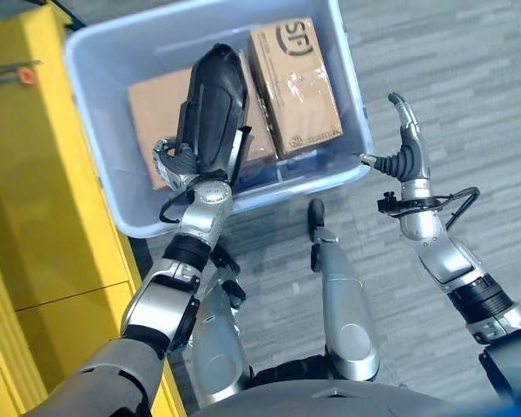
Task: Move parts from the plastic box to the shelf.
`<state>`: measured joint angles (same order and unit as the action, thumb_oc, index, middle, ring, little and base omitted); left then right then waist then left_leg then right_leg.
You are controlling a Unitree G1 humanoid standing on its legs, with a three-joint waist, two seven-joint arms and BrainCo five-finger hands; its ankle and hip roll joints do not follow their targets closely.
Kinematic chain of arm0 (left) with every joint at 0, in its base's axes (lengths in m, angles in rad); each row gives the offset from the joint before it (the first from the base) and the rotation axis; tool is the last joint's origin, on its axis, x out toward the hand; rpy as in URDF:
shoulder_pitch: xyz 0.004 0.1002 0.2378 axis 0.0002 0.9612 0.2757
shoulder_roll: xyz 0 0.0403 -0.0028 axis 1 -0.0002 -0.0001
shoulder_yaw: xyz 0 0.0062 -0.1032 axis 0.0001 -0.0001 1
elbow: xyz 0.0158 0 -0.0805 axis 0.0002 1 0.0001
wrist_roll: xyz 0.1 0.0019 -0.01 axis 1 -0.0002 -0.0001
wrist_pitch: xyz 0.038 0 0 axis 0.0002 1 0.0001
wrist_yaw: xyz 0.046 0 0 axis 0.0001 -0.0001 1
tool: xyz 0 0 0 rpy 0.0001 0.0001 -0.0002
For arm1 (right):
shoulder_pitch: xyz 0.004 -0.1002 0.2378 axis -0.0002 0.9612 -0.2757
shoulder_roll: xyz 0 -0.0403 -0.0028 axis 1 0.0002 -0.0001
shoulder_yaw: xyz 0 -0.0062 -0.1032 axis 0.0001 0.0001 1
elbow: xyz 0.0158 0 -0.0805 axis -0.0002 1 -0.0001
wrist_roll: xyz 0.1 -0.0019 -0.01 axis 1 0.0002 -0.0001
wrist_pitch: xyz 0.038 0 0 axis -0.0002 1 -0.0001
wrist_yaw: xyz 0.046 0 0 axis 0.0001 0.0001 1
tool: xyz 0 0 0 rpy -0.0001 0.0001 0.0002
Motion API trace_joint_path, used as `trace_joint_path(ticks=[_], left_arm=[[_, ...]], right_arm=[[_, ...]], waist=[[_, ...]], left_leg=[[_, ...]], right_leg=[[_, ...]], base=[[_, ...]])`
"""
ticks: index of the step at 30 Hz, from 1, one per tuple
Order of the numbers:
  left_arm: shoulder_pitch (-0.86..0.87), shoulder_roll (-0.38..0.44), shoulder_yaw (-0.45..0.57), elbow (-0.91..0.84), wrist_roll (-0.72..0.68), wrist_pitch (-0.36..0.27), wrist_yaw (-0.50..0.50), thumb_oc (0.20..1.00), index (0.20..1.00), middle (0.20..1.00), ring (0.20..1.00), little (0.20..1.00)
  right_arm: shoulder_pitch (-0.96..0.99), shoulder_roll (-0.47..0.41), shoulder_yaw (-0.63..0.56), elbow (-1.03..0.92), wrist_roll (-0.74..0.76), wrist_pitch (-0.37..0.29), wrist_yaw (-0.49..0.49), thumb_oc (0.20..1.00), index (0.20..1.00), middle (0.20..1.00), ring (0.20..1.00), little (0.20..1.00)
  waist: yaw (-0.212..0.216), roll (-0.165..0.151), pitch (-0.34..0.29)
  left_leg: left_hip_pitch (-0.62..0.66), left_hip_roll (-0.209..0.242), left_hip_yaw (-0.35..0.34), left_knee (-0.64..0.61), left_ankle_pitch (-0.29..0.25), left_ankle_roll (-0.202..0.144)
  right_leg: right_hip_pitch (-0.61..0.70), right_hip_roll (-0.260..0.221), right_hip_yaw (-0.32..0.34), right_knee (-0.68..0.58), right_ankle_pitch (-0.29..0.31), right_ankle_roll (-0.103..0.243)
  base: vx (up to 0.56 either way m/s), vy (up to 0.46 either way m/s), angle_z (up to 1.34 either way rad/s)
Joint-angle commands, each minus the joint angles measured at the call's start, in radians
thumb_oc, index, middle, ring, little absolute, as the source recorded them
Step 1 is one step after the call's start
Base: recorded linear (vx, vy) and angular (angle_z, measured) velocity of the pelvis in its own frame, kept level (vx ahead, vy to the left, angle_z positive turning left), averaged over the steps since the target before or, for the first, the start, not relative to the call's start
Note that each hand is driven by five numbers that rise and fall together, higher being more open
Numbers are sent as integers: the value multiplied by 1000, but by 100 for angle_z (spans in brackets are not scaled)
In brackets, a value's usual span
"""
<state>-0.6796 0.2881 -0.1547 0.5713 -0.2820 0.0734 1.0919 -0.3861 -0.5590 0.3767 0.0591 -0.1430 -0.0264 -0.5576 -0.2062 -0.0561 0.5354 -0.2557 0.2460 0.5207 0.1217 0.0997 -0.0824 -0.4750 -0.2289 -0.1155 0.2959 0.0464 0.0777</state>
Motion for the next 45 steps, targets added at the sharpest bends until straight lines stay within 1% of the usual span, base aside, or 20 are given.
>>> trace_joint_path(ticks=[1,2,13,17,18,20,25,28,29,30,31,32,33,34,36,39,40,41,43,45], left_arm=[[2,92,84,-153,101,-98,8,200,200,200,200,200],[24,118,110,-204,115,-101,-1,200,200,200,200,200],[78,144,118,-354,117,-89,-57,200,200,200,200,200],[91,135,115,-374,120,-80,-63,200,200,200,200,200],[141,111,97,-439,109,-63,-90,200,200,200,200,200],[187,96,86,-493,104,-43,-90,200,200,200,200,200],[296,42,62,-570,87,-54,-87,200,200,200,200,200],[382,18,70,-612,57,-88,-92,200,200,200,200,200],[396,16,73,-618,55,-92,-89,200,200,200,200,200],[420,13,77,-628,44,-100,-92,200,200,200,200,200],[471,13,88,-642,32,-118,-113,200,200,200,200,200],[481,13,90,-645,30,-121,-124,200,200,200,200,200],[517,12,85,-646,40,-134,-169,200,200,200,200,200],[519,14,79,-644,45,-132,-178,200,200,200,200,200],[516,21,67,-631,45,-134,-186,200,200,200,200,200],[511,48,65,-639,78,-164,-226,200,200,200,200,200],[506,57,68,-648,91,-164,-238,200,200,200,200,200],[504,68,68,-654,99,-163,-253,200,200,200,200,200],[487,78,53,-654,110,-147,-271,200,200,200,200,200],[479,84,42,-659,142,-138,-270,200,200,200,200,200]], right_arm=[[70,-7,-60,-35,-36,-92,-19,1000,1000,1000,1000,1000],[92,-3,-53,-29,-43,-105,-4,1000,1000,1000,1000,1000],[174,14,-1,-16,-63,-122,54,1000,1000,1000,1000,1000],[182,17,1,-16,-68,-125,66,1000,1000,1000,1000,1000],[182,37,16,-17,-62,-122,108,1000,1000,1000,1000,1000],[182,48,25,-18,-47,-124,132,1000,1000,1000,1000,1000],[161,68,41,-18,-11,-138,183,1000,1000,1000,1000,1000],[119,85,54,-7,10,-142,235,1000,1000,1000,1000,1000],[111,89,56,-5,16,-142,249,1000,1000,1000,1000,1000],[98,91,62,0,20,-137,260,1000,1000,1000,1000,1000],[92,102,70,-7,34,-110,271,1000,1000,1000,1000,1000],[97,101,68,-9,40,-106,268,1000,1000,1000,1000,1000],[155,89,44,-40,79,-92,260,1000,1000,1000,1000,1000],[174,83,35,-49,86,-93,254,1000,1000,1000,1000,1000],[206,65,21,-63,109,-102,253,1000,1000,1000,1000,1000],[204,61,-16,-57,124,-106,234,1000,1000,1000,1000,1000],[202,61,-27,-54,127,-105,230,1000,1000,1000,1000,1000],[203,64,-37,-50,126,-97,225,1000,1000,1000,1000,1000],[201,81,-32,-32,85,-78,195,1000,1000,1000,1000,1000],[205,96,-25,-31,94,-80,185,1000,1000,1000,1000,1000]], waist=[[-7,27,-15],[0,34,-28],[8,73,-183],[10,76,-192],[34,85,-207],[46,88,-210],[92,87,-200],[134,89,-181],[141,93,-176],[150,93,-172],[164,98,-167],[164,97,-167],[152,80,-176],[144,75,-180],[130,67,-187],[146,51,-193],[152,54,-195],[163,61,-195],[180,69,-203],[195,70,-214]], left_leg=[[92,57,-82,103,-160,-44],[161,60,-75,68,-150,-48],[321,63,-84,-51,-90,-67],[330,63,-85,-56,-88,-66],[341,63,-95,-58,-90,-62],[343,63,-109,-58,-91,-61],[327,72,-166,-48,-80,-62],[302,101,-224,-47,-18,-80],[289,111,-223,-49,8,-73],[298,117,-235,-61,20,-90],[299,141,-210,-87,75,-102],[297,148,-194,-87,88,-104],[278,206,-52,-49,151,-127],[275,223,-15,-26,157,-129],[278,242,44,45,117,-114],[272,183,30,274,-44,-53],[278,158,26,267,-89,-35],[268,132,13,247,-97,-29],[279,59,-10,175,-181,16],[298,15,-28,129,-214,38]], right_leg=[[138,-28,-77,22,-145,35],[215,-39,-91,-18,-135,38],[441,-42,-121,-109,-149,39],[454,-44,-126,-109,-154,39],[479,-44,-147,-103,-168,37],[491,-40,-160,-97,-180,34],[498,-23,-186,-51,-224,8],[477,-10,-210,-1,-263,-23],[466,-6,-224,2,-251,-35],[466,-10,-226,21,-276,-34],[463,-19,-268,53,-293,-44],[466,-22,-282,55,-294,-46],[498,-29,-376,30,-282,-56],[506,-24,-395,20,-279,-60],[512,-15,-433,17,-284,-64],[491,-24,-431,21,-277,-60],[482,-33,-436,32,-270,-56],[481,-39,-435,33,-257,-46],[489,-65,-437,32,-214,-20],[498,-85,-443,24,-179,4]], base=[[97,133,25],[83,103,25],[142,63,-1],[50,9,1],[35,-51,-1],[-1,-73,5],[-49,-119,18],[-165,-163,26],[-145,-91,37],[-156,-18,42],[-83,-9,41],[-246,-118,63],[-209,-184,83],[-278,-224,165],[-208,-88,180],[-288,60,82],[-245,196,36],[-159,273,59],[-103,323,90],[-81,303,111]])
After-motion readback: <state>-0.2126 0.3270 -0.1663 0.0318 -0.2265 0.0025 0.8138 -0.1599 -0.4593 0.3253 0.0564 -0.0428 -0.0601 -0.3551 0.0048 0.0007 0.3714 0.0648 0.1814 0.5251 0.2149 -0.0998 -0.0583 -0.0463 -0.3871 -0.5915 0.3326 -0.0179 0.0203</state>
